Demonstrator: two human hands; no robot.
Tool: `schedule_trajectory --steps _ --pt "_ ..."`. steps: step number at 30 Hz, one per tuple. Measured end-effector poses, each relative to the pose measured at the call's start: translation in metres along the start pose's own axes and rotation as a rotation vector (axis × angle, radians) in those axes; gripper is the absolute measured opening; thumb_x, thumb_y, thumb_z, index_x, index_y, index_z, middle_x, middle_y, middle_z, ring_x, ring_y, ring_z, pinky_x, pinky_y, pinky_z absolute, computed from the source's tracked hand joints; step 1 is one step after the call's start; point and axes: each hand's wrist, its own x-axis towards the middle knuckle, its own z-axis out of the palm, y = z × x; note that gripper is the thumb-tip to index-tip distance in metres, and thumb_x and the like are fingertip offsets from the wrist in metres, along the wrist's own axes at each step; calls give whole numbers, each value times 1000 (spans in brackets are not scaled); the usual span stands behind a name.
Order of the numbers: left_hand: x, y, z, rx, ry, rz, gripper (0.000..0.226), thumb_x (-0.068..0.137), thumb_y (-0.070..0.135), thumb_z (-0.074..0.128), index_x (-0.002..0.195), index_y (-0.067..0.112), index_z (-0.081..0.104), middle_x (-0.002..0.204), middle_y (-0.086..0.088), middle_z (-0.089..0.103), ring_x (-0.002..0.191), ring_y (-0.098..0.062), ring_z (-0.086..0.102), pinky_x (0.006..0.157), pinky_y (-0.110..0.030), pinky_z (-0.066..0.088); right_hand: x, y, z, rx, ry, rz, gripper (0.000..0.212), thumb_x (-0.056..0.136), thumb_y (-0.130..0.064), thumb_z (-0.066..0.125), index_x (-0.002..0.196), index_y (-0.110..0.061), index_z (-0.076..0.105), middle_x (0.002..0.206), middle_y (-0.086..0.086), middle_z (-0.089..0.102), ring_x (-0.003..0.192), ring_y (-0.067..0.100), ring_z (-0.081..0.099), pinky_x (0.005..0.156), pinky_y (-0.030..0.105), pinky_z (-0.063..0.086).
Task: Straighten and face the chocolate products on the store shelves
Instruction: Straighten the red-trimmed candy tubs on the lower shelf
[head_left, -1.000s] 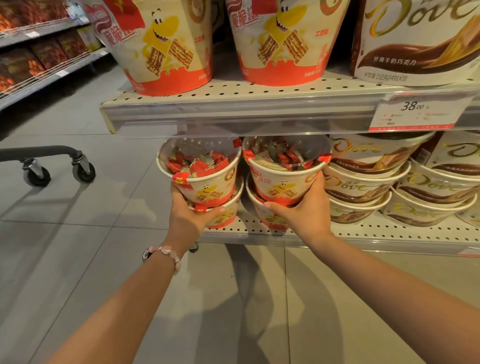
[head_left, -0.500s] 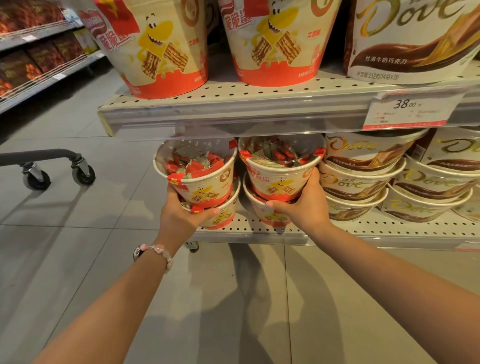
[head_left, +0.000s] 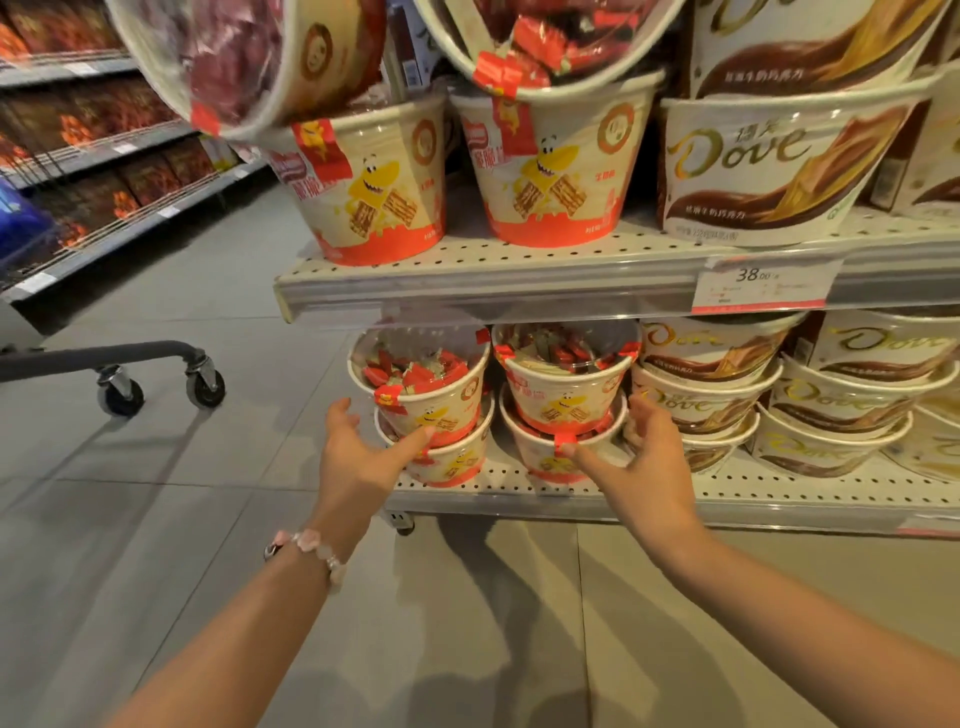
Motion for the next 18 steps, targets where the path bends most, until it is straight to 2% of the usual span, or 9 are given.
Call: schedule_trajectory --steps 3,5,8,10,12,14,16,18 --pt "-11 29 -23 -60 130 69 88 62 44 82 131 21 34 121 -2 47 112 -19 49 82 -28 38 -14 -28 -16 36 21 -95 56 70 -25 80 114 -28 45 106 -15 52 101 7 53 88 29 47" --pt "-14 56 -38 -96 221 157 80 64 41 81 126 19 36 115 -1 47 106 -18 50 82 -28 39 -15 -53 -27 58 15 -193 49 73 -21 77 112 -27 47 105 -10 54 98 7 54 86 28 48" --pt "-15 102 -57 -162 284 306 71 67 33 80 122 17 38 113 -1 47 101 -16 50 86 -33 46 -5 -98 -39 59 9 -370 49 75 -30 71 116 -30 44 111 -9 53 103 0 51 87 13 42" --pt "-14 134 -68 -182 319 404 71 66 37 79 120 22 36 111 3 45 100 -12 49 84 -26 45 7 -130 -42 26 24 -481 55 76 -34 69 124 -31 40 118 -11 47 109 -2 46 91 12 39" --pt "-8 163 -76 -205 336 466 81 64 44 80 125 21 32 117 3 42 103 -11 47 83 -23 43 23 -157 -44 -22 77 -607 61 79 -30 70 131 -23 38 127 -5 42 119 7 42 99 21 37" --pt "1 188 -84 -240 342 463 100 59 52 81 135 19 24 130 -1 35 113 -11 42 91 -26 42 42 -180 -44 -88 178 -716 70 78 -29 72 135 -14 36 135 9 40 127 21 37 107 32 32" --pt "12 209 -90 -277 338 427 121 50 59 80 143 22 13 142 -4 25 126 -13 34 105 -36 37 61 -200 -45 -168 283 -770 78 74 -34 73 137 -15 32 142 18 33 133 27 30 110 33 24" --pt "22 228 -95 -299 305 405 134 42 63 80 146 28 2 149 -5 15 135 -16 26 112 -42 29 77 -215 -47 -256 333 -774 83 71 -39 74 139 -20 29 148 20 24 137 31 22 111 42 23"
